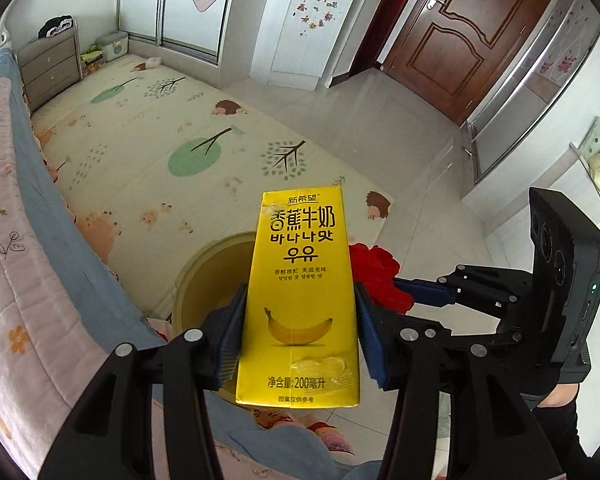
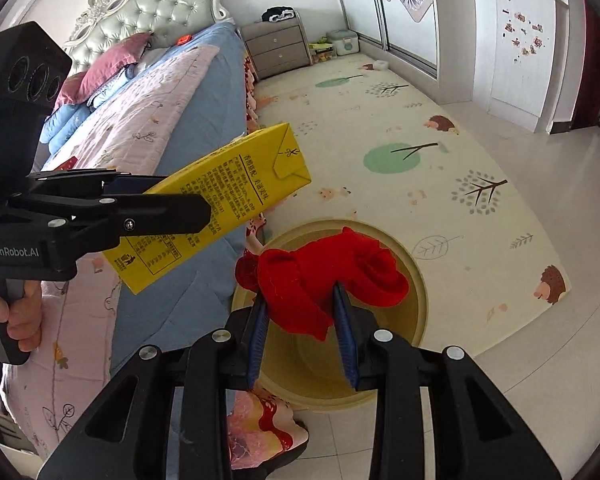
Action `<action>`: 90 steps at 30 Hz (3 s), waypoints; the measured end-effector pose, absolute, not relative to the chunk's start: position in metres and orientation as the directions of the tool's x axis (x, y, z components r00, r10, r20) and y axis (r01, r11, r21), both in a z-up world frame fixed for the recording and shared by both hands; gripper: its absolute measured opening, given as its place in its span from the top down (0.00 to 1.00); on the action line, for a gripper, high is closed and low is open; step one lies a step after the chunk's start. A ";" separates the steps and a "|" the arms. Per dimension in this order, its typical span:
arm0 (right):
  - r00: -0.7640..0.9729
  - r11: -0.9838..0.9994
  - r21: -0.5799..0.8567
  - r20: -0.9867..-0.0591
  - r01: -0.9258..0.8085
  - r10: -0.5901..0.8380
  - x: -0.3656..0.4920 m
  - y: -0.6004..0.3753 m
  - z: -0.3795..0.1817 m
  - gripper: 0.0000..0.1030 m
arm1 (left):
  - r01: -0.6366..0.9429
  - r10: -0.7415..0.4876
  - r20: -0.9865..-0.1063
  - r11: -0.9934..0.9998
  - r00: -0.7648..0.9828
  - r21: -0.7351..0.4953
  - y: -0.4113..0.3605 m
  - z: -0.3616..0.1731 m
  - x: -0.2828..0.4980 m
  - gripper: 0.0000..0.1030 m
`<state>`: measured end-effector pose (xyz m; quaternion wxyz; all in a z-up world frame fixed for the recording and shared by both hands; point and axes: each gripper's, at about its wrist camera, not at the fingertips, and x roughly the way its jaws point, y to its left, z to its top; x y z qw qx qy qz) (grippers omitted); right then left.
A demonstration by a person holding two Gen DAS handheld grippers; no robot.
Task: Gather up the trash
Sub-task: 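Carry both items over the yellow bin and open both tools to drop them, then move both tools back over the bed toward the remaining trash, then grasp the blue drink box with the left tool while the right tool grasps the brown knit sock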
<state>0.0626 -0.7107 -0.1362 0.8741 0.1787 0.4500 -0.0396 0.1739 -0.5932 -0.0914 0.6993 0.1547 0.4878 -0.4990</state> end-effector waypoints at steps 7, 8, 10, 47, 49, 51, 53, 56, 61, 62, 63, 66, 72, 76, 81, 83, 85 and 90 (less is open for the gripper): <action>0.589 0.934 0.266 -0.804 0.239 0.078 0.071 -0.718 -0.145 0.27 | 0.813 -0.466 -0.881 0.542 0.079 -0.214 -0.600 -0.097 0.186 0.04; 0.590 0.934 0.266 -0.804 0.240 0.077 0.070 -0.718 -0.145 0.27 | 0.811 -0.470 -0.880 0.540 0.070 -0.224 -0.599 -0.098 0.187 0.04; 0.588 0.933 0.270 -0.805 0.238 0.083 0.068 -0.718 -0.146 0.28 | 0.814 -0.470 -0.880 0.537 0.072 -0.221 -0.596 -0.099 0.189 0.04; 0.687 0.986 0.149 -0.724 0.068 0.062 0.056 -0.607 -0.033 0.34 | 0.829 -0.556 -0.793 0.546 0.250 -0.122 -0.467 -0.008 0.160 0.04; 0.694 0.989 0.141 -0.716 0.041 0.073 0.059 -0.589 -0.029 0.34 | 0.818 -0.556 -0.783 0.564 0.278 -0.109 -0.445 -0.002 0.161 0.04; 0.700 0.990 0.138 -0.708 0.008 0.093 0.062 -0.570 -0.024 0.34 | 0.805 -0.555 -0.771 0.586 0.312 -0.097 -0.419 0.004 0.161 0.04; 0.704 0.989 0.142 -0.700 -0.028 0.121 0.066 -0.551 -0.019 0.34 | 0.790 -0.552 -0.757 0.608 0.350 -0.078 -0.392 0.009 0.160 0.04; 0.704 0.985 0.150 -0.691 -0.082 0.164 0.073 -0.519 -0.015 0.34 | 0.767 -0.541 -0.742 0.639 0.396 -0.056 -0.349 0.013 0.158 0.04; 0.693 0.972 0.155 -0.682 -0.174 0.233 0.086 -0.463 -0.010 0.34 | 0.725 -0.507 -0.732 0.689 0.455 -0.027 -0.284 0.017 0.158 0.04; 0.691 0.969 0.157 -0.679 -0.193 0.248 0.089 -0.452 -0.008 0.34 | 0.716 -0.503 -0.728 0.697 0.466 -0.024 -0.271 0.019 0.157 0.04; 0.689 0.964 0.159 -0.676 -0.212 0.263 0.092 -0.440 -0.007 0.34 | 0.707 -0.497 -0.723 0.707 0.480 -0.017 -0.256 0.020 0.156 0.04; 0.677 0.951 0.166 -0.671 -0.261 0.303 0.096 -0.408 -0.006 0.34 | 0.684 -0.477 -0.710 0.730 0.518 0.008 -0.219 0.024 0.153 0.04; 0.643 0.927 0.172 -0.678 -0.332 0.356 0.104 -0.356 -0.011 0.34 | 0.649 -0.432 -0.704 0.759 0.564 0.055 -0.150 0.022 0.143 0.04; 0.623 0.914 0.182 -0.682 -0.363 0.384 0.109 -0.326 -0.015 0.34 | 0.605 -0.398 -0.708 0.795 0.583 0.051 -0.108 0.016 0.147 0.04; 0.594 0.898 0.175 -0.696 -0.404 0.403 0.115 -0.294 -0.020 0.34 | 0.569 -0.355 -0.715 0.819 0.602 0.072 -0.061 0.008 0.152 0.04; 0.587 0.893 0.168 -0.701 -0.417 0.406 0.118 -0.283 -0.021 0.34 | 0.566 -0.351 -0.719 0.821 0.600 0.071 -0.046 0.006 0.155 0.04; 0.579 0.889 0.168 -0.704 -0.427 0.411 0.123 -0.274 -0.022 0.34 | 0.566 -0.351 -0.721 0.821 0.597 0.069 -0.035 0.006 0.158 0.04; 0.568 0.880 0.183 -0.703 -0.438 0.428 0.133 -0.258 -0.023 0.34 | 0.618 -0.376 -0.733 0.783 0.567 0.076 -0.019 0.002 0.168 0.04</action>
